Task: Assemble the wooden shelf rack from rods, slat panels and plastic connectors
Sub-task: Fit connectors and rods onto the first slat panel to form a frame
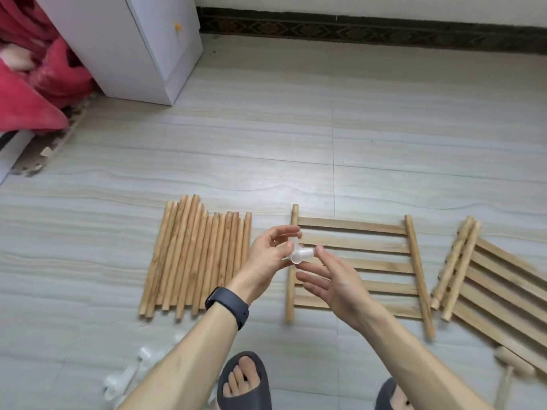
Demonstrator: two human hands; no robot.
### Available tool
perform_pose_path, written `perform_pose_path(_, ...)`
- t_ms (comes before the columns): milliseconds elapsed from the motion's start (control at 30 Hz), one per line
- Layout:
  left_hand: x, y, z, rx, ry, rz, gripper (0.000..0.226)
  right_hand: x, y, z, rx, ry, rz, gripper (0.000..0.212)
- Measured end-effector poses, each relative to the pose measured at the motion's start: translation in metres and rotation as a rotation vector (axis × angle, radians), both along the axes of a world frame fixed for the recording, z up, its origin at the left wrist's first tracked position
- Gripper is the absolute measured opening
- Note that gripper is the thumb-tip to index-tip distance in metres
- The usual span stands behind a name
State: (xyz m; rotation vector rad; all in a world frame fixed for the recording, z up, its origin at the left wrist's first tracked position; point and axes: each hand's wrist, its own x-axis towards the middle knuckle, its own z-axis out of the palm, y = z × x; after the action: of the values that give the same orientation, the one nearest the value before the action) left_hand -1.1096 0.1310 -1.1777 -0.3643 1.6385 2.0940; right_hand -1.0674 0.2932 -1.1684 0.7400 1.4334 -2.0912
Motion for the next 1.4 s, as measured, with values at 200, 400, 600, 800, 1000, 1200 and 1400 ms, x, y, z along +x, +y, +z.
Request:
perform_pose_path(200,-0.003,0.026,-0.014,-0.203,0.062,-0.144,0.028,-0.009,0.014,-0.026,0.110,-0.005,-0.140,0.022)
perform_pose_path(400,0.000,0.028,-0.032,-0.263,-0.117,-0.208,0.031,-0.017,0.024,-0.045,0.133,0.047,-0.156,0.019)
perform_pose_path(600,-0.007,0.029,-0.046,-0.303,-0.086,-0.193,0.019,-0.028,0.039,-0.053,0.290,0.055,0.123,0.017)
perform_pose_path(800,-0.029,0.041,-0.055,-0.502,0.045,-0.295,0.022,-0.058,0.050,-0.043,0.467,0.168,0.356,0.034)
perform_pose_path(1000,-0.067,0.039,-0.079,-0.727,0.152,-0.304,0.053,-0.112,0.069,-0.048,0.581,0.181,0.384,0.047)
perform_pose_path(1200,-0.083,0.040,-0.118,-1.119,0.125,-0.407,0.062,-0.169,0.065,-0.071,0.671,0.245,0.429,0.047)
perform_pose_path(1400,-0.047,0.052,-0.146,-1.317,0.402,-0.209,0.059,-0.214,0.038,-0.098,0.722,0.306,0.480,0.049)
